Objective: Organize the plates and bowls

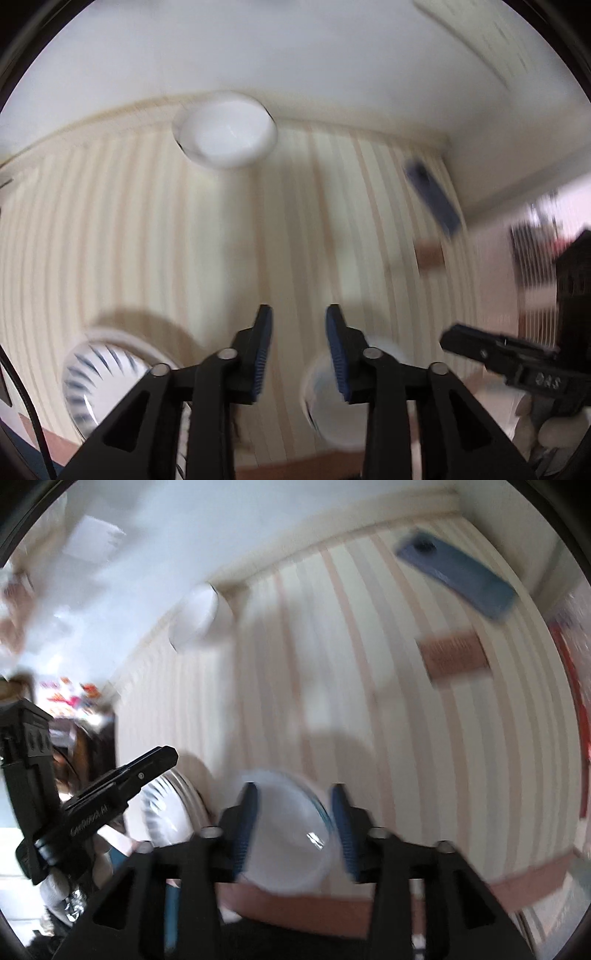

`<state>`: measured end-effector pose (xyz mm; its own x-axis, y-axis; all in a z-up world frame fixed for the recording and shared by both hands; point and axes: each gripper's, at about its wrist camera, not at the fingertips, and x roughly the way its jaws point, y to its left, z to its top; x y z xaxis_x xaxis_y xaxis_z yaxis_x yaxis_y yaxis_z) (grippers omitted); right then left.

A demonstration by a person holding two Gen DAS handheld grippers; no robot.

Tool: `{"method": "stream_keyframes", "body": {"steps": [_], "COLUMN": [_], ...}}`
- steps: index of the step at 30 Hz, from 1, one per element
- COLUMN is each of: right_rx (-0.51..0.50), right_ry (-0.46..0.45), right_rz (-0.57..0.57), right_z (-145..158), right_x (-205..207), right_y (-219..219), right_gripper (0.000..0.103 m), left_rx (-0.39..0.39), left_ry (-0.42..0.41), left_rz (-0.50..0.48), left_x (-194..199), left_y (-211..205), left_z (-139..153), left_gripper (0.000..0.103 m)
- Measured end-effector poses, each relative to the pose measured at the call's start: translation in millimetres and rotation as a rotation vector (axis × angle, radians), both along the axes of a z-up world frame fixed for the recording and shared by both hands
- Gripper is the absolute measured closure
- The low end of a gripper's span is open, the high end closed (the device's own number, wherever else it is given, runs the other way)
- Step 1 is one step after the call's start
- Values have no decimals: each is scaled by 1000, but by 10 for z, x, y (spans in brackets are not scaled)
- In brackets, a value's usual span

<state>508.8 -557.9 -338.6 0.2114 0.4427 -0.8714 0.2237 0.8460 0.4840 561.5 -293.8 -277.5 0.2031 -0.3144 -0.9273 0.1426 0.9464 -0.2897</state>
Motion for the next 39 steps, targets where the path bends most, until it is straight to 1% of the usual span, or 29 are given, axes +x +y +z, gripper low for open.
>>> {"method": "stream_keyframes", "body": {"steps": [1, 3, 4, 5, 7, 9, 12, 14, 15, 17, 18, 19, 22, 26, 31, 33, 39], "right_rx": [14, 31, 41, 47, 48, 50, 49, 43, 37, 33, 19, -8, -50, -53, -51, -58, -96], "right_ry": [-18, -51, -63, -69, -72, -66, -66, -61, -54, -49, -41, -34, -51, -48, -70, -81, -102], "right_rz": [4, 14, 16, 17, 31, 47, 71, 90, 103, 119, 134, 141, 155, 159, 140, 137, 115], "right_z": [21, 4, -36, -86, -228, -366, -517, -636, -693, -782, -829, -855, -851, -833, -608, -472, -104], "right_x": [151, 560, 757, 921, 1329, 1667, 2068, 2301, 2389, 2505, 2563, 2596, 2624, 2523, 2279, 2129, 1539], "right_y": [23, 125, 184, 247, 411, 570, 755, 860, 906, 983, 1036, 1068, 1124, 1120, 1044, 1003, 904], "right_gripper": [52, 52, 52, 52, 52, 52, 52, 52, 53, 68, 80, 84, 88, 88, 88, 88, 88], "left_rx": [8, 23, 34, 36, 38, 42, 39, 12, -7, 27, 34, 36, 41, 60, 50, 44, 36], "left_ry": [-19, -32, -33, -30, -2, 11, 16, 31, 38, 23, 11, 10, 7, 0, -22, -34, -59], "left_rz": [42, 96, 139, 160, 214, 234, 234, 227, 217, 209, 205, 203, 205, 197, 176, 160, 101], "left_x": [216, 510, 734, 849, 1199, 1438, 1687, 1763, 1806, 1865, 1875, 1873, 1852, 1800, 1586, 1430, 968], "left_y": [112, 259, 372, 425, 582, 654, 681, 682, 673, 651, 648, 652, 663, 614, 567, 524, 392], "left_z": [12, -40, -115, -165, -368, -515, -710, -838, -889, -962, -966, -960, -932, -816, -620, -492, -171], "left_gripper": [70, 70, 70, 70, 70, 70, 70, 72, 72, 83, 84, 84, 87, 87, 87, 87, 87]}}
